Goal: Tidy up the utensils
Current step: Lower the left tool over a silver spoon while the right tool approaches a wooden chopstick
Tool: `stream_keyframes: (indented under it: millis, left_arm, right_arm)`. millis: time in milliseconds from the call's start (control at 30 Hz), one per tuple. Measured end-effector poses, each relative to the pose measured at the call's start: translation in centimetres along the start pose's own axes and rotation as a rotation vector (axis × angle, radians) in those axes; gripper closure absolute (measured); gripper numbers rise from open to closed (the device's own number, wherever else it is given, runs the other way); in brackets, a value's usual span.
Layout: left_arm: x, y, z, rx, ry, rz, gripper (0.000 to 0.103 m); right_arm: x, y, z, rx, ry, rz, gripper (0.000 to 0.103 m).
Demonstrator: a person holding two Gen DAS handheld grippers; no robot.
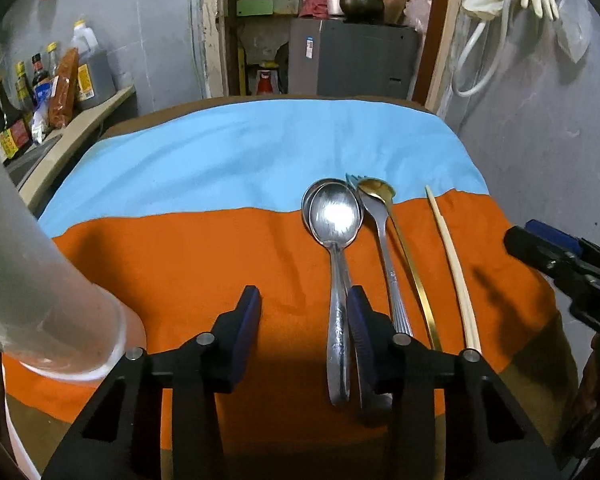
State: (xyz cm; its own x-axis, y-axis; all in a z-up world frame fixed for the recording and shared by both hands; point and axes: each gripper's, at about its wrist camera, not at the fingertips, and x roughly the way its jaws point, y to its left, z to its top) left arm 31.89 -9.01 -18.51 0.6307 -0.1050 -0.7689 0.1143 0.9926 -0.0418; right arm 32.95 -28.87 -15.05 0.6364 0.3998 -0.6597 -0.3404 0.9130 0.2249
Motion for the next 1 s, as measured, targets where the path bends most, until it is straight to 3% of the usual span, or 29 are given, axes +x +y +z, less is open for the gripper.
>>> stream_keyframes:
  millis: [167, 333, 433, 500, 600, 733, 1000]
  left_arm:
    - [0.7, -0.2, 0.2, 0.027, 0.010, -0.007, 0.070]
    - [1.3, -0.7, 0.6, 0.068, 0.020, -0.026, 0.072]
    - [1.9, -1.0, 1.0, 0.087, 0.039, -0.038, 0.080]
    - [2.0, -0.9, 1.1, 0.079, 0.041, -0.037, 0.089]
    - [1.7, -0.2, 0.9, 0.036, 0.037, -0.060, 0.094]
    - [1.1, 0.8, 0.7, -0.026, 0.029, -0.104, 0.097]
    - [-0.2, 1.4, 0.3, -0.089, 0.009, -0.113, 0.098]
  right_arm:
    - [1.7, 1.0, -0.2, -0.030, 0.075, 0.001, 0.059]
    - [2.7, 1.5, -0.4, -0.049, 0.130, -0.020, 0.062]
    - [2.9, 1.4, -0.4, -0.039, 0.140, -0.018, 0.063]
    - [2.9, 1.3, -0.3, -0.036, 0.142, -0.018, 0.063]
    - [2.9, 1.2, -0.3, -0.035, 0.143, -0.016, 0.063]
    - [3.0, 1.3, -0.2, -0.036, 0.144, -0.015, 0.063]
    - [3.0, 1.5, -0.1, -0.035, 0.144, -0.009, 0.063]
